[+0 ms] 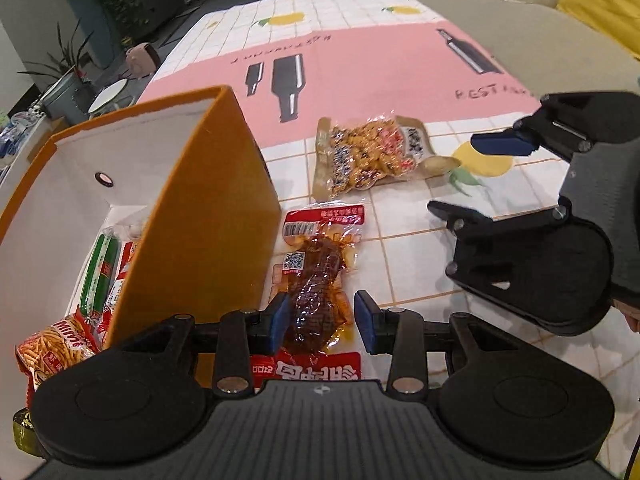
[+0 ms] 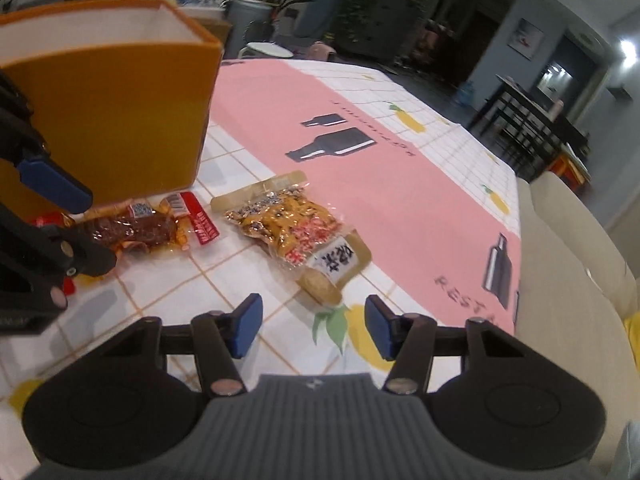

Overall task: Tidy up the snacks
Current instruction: 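Lower the left tool onto the brown meat packet with red label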

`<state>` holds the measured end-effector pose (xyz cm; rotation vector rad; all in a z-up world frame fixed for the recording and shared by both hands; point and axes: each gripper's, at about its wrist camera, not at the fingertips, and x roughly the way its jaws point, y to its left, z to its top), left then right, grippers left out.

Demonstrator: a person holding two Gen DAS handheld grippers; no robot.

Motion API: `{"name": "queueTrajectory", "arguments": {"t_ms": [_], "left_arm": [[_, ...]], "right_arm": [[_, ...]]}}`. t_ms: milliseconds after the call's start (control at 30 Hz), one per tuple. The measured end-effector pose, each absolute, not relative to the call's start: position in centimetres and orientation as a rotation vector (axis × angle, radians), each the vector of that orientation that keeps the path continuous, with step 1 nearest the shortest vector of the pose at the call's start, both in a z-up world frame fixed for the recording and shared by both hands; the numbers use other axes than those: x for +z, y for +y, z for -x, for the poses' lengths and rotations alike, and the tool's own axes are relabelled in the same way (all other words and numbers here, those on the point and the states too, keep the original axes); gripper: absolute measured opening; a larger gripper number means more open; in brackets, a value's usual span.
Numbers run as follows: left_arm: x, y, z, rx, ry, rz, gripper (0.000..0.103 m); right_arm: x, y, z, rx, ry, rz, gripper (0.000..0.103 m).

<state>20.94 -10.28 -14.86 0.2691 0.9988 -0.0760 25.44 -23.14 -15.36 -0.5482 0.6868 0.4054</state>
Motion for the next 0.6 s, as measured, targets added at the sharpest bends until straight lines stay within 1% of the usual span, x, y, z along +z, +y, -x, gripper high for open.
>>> {"name": "queueTrajectory", "arguments": {"t_ms": [67, 133, 200, 233, 267, 300, 333, 367, 400, 433, 467, 500, 533, 567, 600], "left_arm": [[-15.2, -10.3, -21.2, -0.067, 1.005, -0.269, 0.044], [-15.4, -10.4, -21.2, -0.060, 1.006, -0.270, 0.044], [-15.5, -10.6, -21.1, -0.061, 0.992, -0.291, 0.044], [-15.6, -10.6, -21.1, -0.062, 0.987, -0.294, 0.044], [-15.5, -10.6, -21.1, -0.064, 0.984, -0.293, 0.042], [-15.5, -10.5, -21.0, -0.068, 0.986, -0.287, 0.038], [-15.5, -10.3, -21.0, -0.070, 0.987, -0.283, 0.032], [-15.5, -10.2, -20.9, -0.075, 0.984, -0.278, 0.031], [-15.5, -10.1, -20.8, -0.084, 0.981, -0.269, 0.031], [-15.4, -10.0, -20.6, -0.092, 0.977, -0.263, 0.030], [-15.4, -9.9, -20.4, -0.098, 0.969, -0.260, 0.019], [-15.4, -9.9, -20.2, -0.099, 0.961, -0.267, 0.014], [-15.2, -9.9, -19.8, -0.113, 0.953, -0.267, 0.005], [-15.1, -9.9, -19.6, -0.131, 0.957, -0.259, 0.001], [-15.1, -9.8, -19.4, -0.147, 0.963, -0.249, 0.001]], "right_arm": [[-15.7, -22.9, -26.1, 0.405, 0.687, 0.556, 0.047], [-16.0, -22.7, -26.6, 0.404, 0.693, 0.552, 0.036], [-16.1, -22.6, -27.0, 0.400, 0.697, 0.543, 0.031], [-16.2, -22.5, -27.1, 0.397, 0.698, 0.541, 0.025], [-16.2, -22.4, -27.2, 0.395, 0.699, 0.540, 0.023], [-16.2, -22.3, -27.2, 0.394, 0.698, 0.540, 0.013], [-16.2, -22.2, -27.1, 0.391, 0.694, 0.543, 0.004], [-16.1, -22.2, -26.8, 0.389, 0.687, 0.548, 0.004], [-16.0, -22.1, -26.4, 0.385, 0.672, 0.554, 0.000], [-15.8, -22.0, -26.0, 0.385, 0.662, 0.558, 0.000], [-15.7, -22.0, -25.6, 0.385, 0.655, 0.563, 0.000], [-15.5, -21.9, -25.0, 0.383, 0.649, 0.569, 0.000], [-15.4, -21.8, -24.5, 0.380, 0.646, 0.575, 0.000], [-15.3, -21.7, -23.9, 0.373, 0.647, 0.580, 0.000], [-15.1, -21.8, -23.4, 0.366, 0.654, 0.577, 0.000]]}}
